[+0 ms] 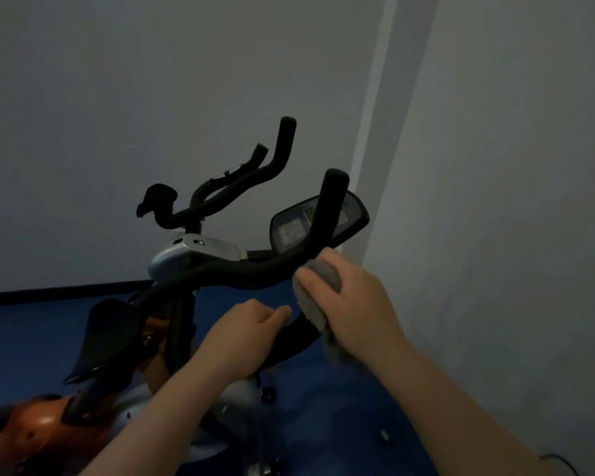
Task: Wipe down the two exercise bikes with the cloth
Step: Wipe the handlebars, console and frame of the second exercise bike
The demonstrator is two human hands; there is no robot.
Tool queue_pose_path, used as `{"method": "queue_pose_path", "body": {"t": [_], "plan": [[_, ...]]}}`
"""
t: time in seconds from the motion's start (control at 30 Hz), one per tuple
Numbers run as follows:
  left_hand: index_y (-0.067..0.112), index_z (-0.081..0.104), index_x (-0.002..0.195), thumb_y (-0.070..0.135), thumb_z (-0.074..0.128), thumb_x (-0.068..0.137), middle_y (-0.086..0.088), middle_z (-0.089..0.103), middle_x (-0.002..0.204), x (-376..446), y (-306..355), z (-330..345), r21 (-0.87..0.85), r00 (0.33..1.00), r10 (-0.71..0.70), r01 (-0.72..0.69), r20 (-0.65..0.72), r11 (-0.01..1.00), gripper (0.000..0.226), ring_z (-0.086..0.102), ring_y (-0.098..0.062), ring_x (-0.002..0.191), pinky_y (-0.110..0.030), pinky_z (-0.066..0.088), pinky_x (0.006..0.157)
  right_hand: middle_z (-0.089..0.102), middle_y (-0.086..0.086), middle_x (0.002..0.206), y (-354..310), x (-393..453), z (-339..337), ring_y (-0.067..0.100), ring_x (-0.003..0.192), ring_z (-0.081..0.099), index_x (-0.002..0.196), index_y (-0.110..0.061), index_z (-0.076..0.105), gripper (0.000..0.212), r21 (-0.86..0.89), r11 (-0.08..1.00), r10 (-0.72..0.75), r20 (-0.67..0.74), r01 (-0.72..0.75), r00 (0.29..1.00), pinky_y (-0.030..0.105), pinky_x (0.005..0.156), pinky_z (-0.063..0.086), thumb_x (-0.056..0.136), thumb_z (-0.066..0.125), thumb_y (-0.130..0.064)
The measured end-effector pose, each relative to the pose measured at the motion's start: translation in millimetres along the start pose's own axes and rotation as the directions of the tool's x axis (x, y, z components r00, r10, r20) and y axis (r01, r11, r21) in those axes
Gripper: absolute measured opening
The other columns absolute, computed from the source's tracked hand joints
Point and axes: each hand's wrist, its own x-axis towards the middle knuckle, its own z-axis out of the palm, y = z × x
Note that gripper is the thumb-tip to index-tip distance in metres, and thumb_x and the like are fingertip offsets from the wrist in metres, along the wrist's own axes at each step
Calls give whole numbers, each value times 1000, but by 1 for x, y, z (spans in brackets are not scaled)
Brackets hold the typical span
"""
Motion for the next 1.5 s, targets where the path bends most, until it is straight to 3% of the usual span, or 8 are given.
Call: {"method": "queue_pose_path", "body": {"t": [0.1,0.37,0.53,0.7,1.07,1.27,1.37,1.5], "plan": [[9,44,57,38,43,99,0,37,47,-3,2,-1,37,998,57,-56,-7,998,51,38,-13,45,-32,31,50,57,-1,69,-1,2,3,15,68,55,72,-17,58,25,425,856,254,149,-294,956,36,69,45,92,61,-32],[23,40,51,45,40,96,3,37,47,-6,2,1,83,995,66,-60,-73,995,50,35,-9,46,-36,41,61,48,-11,60,-7,-7,2,4,58,51,66,-36,37,32,-248,966,-93,-87,69,992,22,48,38,88,39,-60],[27,30,48,37,43,100,2,33,45,-14,4,-3,169,982,159,-139,-107,976,54,45,-24,49,-39,36,54,50,-7,60,4,-13,2,9,56,48,70,-21,48,32,192,969,168,-54,-154,984,42,63,47,94,55,-42],[12,47,51,44,43,97,-8,45,47,-15,3,0,176,974,176,-151,-140,973,57,47,-21,47,-32,30,48,56,-12,66,-1,-5,-6,3,59,53,71,-31,45,35,-192,981,-26,12,28,1000,22,53,41,86,42,-61],[2,53,56,46,48,93,-9,57,50,-16,0,0,114,967,187,-169,-173,979,58,47,-19,44,-24,27,44,55,-15,66,-1,0,1,3,58,51,66,-34,42,32,-162,987,-7,7,8,1000,24,53,39,84,41,-60],[22,68,59,22,60,88,6,67,58,11,17,-30,-142,953,128,-172,-274,975,30,64,-10,59,-33,52,64,63,-13,71,9,9,-8,11,74,61,81,-24,63,26,289,904,264,206,-316,942,25,67,46,92,57,-47],[17,68,71,27,54,92,0,67,62,42,29,-48,-104,892,151,-214,-426,971,27,65,-18,63,-41,54,63,58,-10,69,10,33,-37,4,61,54,79,-29,50,38,8,999,50,-183,-49,982,22,53,43,87,47,-65],[10,63,76,30,49,97,-8,60,64,67,26,-42,49,873,214,-214,-438,976,32,57,-24,62,-43,48,59,55,1,76,-13,90,-50,14,67,53,84,-17,45,35,-38,983,-172,-507,177,844,28,57,44,95,50,-49]]}}
